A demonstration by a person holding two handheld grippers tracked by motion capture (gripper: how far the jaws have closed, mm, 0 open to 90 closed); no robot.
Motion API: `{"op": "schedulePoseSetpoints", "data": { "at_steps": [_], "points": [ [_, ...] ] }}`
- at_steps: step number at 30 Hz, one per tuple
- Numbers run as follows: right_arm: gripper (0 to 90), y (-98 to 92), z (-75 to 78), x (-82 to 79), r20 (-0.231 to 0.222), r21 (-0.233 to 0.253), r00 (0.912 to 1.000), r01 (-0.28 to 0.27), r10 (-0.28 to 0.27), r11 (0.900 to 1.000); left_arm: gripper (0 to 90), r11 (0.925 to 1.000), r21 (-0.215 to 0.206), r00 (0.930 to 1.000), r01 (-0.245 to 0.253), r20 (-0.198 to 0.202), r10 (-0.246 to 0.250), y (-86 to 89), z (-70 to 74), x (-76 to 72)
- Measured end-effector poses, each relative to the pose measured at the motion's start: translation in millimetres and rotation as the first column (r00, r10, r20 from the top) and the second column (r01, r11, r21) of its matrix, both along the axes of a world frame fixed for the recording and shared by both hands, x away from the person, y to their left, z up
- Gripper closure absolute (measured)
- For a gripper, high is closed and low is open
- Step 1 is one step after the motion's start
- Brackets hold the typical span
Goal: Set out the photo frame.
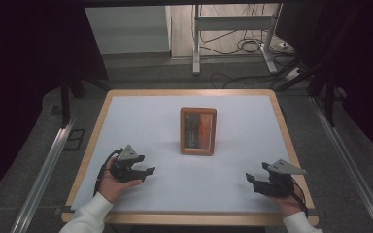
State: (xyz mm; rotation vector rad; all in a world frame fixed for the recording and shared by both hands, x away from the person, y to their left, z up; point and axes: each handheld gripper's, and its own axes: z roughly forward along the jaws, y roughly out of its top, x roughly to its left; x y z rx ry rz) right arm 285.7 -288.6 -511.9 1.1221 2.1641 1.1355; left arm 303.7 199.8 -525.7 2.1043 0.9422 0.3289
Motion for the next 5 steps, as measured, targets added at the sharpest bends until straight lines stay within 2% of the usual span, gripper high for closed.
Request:
{"op": "schedulePoseSetpoints", "data": {
  "at_steps": [5],
  "points": [
    [22.6, 0.5, 0.7, -0.7, 0.011, 0.005, 0.9999, -0.008, 0.008, 1.0, 33.6, 1.0, -0.007, 1.0, -0.003, -0.002, 0.003, 0.7, -0.3, 1.4]
  ]
}}
